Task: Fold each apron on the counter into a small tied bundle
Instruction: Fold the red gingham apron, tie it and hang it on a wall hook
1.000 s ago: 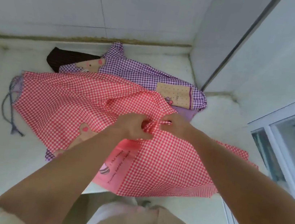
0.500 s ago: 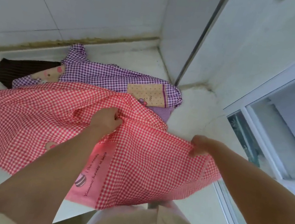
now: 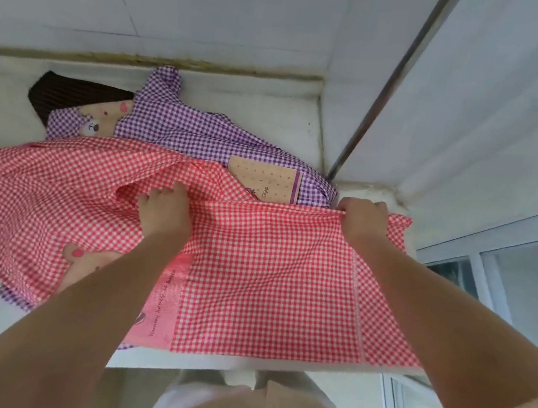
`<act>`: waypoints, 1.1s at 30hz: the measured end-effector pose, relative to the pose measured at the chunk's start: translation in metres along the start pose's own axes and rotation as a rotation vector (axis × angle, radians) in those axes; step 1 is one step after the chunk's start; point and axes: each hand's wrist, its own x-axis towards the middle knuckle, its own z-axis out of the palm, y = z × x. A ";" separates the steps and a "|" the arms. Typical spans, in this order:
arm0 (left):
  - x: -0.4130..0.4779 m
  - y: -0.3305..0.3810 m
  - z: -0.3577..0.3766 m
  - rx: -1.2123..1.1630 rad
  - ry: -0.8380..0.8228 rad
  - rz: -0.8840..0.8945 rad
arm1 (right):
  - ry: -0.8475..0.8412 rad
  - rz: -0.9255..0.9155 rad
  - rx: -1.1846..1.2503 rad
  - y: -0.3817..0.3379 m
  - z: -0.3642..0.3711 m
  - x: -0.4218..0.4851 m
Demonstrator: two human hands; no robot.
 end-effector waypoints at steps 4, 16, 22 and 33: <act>-0.017 0.033 -0.004 -0.040 0.432 0.305 | -0.038 -0.012 0.027 0.009 0.013 0.005; -0.056 0.153 0.031 0.108 -0.147 0.889 | 0.197 0.132 0.505 0.085 -0.001 -0.018; -0.056 0.175 0.043 0.137 -0.185 0.773 | 0.262 -0.063 0.435 0.075 0.029 -0.053; -0.065 0.141 0.052 -0.129 0.058 0.728 | -0.126 -0.275 0.065 0.085 0.091 -0.058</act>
